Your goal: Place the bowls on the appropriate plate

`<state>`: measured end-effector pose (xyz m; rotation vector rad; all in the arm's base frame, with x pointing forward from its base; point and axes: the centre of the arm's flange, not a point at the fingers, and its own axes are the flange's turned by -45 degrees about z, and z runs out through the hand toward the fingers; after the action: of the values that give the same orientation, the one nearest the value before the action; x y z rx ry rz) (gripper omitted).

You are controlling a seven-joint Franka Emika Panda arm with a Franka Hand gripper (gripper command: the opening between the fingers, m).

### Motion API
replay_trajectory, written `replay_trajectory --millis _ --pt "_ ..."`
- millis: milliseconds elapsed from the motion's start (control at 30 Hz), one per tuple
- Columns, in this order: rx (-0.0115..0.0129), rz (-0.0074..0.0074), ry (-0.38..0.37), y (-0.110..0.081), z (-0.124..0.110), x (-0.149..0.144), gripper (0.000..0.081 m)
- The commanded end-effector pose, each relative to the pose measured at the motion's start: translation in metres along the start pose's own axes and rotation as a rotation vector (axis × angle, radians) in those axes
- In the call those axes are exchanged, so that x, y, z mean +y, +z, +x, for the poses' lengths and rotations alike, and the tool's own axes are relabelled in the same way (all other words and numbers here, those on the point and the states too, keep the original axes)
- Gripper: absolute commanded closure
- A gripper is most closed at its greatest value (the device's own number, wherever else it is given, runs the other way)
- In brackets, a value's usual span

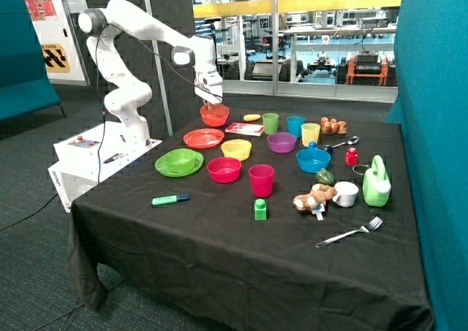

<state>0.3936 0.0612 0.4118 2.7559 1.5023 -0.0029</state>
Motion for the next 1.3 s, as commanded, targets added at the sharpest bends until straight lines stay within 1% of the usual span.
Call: replay_trajectory --millis 0,100,200,500,600,700,1067,1267 --pt "0.0030 0.0015 -0.041 0.017 -0.002 -0.025 0.0808" --pt "0.0030 0.0015 -0.037 0.023 -0.006 -0.028 0.0808" --pt "0.0030 0.0016 -0.001 0.034 -0.010 -0.028 0.0808" --pt "0.0030 0.0016 0.013 0.053 -0.016 -0.027 0.0808" --pt "0.0029 0.0016 0.024 0.065 -0.021 -0.027 0.0808" --pt "0.0029 0.0016 0.028 0.072 -0.023 -0.027 0.0808" --pt "0.0029 0.0016 0.027 0.082 -0.023 -0.033 0.0808" --pt "0.0030 0.0016 0.001 0.083 -0.022 -0.046 0.0808"
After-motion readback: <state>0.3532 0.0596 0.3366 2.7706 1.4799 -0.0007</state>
